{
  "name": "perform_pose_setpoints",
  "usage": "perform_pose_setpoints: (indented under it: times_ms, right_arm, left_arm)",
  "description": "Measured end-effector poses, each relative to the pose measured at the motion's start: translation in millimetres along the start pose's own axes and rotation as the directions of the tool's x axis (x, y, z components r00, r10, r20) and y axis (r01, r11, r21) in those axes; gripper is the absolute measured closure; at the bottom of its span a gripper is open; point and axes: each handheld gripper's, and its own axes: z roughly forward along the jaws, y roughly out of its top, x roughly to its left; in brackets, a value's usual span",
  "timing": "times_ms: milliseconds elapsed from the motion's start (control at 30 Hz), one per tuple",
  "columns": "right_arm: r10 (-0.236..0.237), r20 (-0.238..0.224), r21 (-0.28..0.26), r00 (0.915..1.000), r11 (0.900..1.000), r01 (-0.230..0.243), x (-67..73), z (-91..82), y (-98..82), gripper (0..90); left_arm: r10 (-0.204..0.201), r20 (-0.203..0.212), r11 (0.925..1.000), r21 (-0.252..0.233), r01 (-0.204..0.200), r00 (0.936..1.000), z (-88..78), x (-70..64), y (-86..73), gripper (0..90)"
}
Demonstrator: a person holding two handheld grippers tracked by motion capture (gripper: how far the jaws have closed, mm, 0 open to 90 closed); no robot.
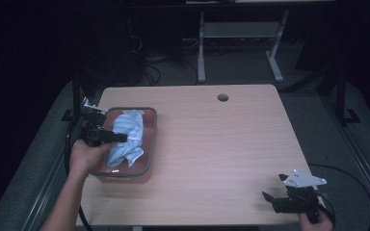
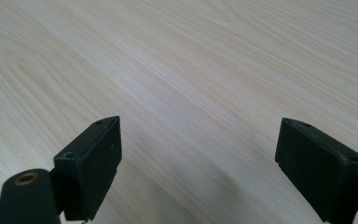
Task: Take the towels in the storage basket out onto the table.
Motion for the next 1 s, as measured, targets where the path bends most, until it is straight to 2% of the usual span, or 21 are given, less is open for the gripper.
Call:
perform_pose_setpoints:
  times_ms: [333,567,1000]
  right_arm:
    - [-0.003,0.006,-0.007,1.0000,1.000,0.003,-3.0,-3.1,-1.0,13.9]
    - [0.000,0.006,-0.006,1.0000,1.000,0.000,-2.7,-3.9,-0.8,13.9]
    - [0.002,0.014,-0.008,0.9999,1.000,-0.002,-5.6,-4.8,-2.0,13.9]
  left_arm:
    - [0.014,0.010,0.9991,-0.041,-0.013,0.9999,-18.6,-8.5,8.8,65.4]
    - [0.061,0.027,0.9957,-0.071,-0.059,0.9978,-31.7,-28.3,21.0,65.3]
    - [0.083,0.073,0.9923,-0.098,-0.075,0.9939,-29.3,-48.8,36.3,65.1]
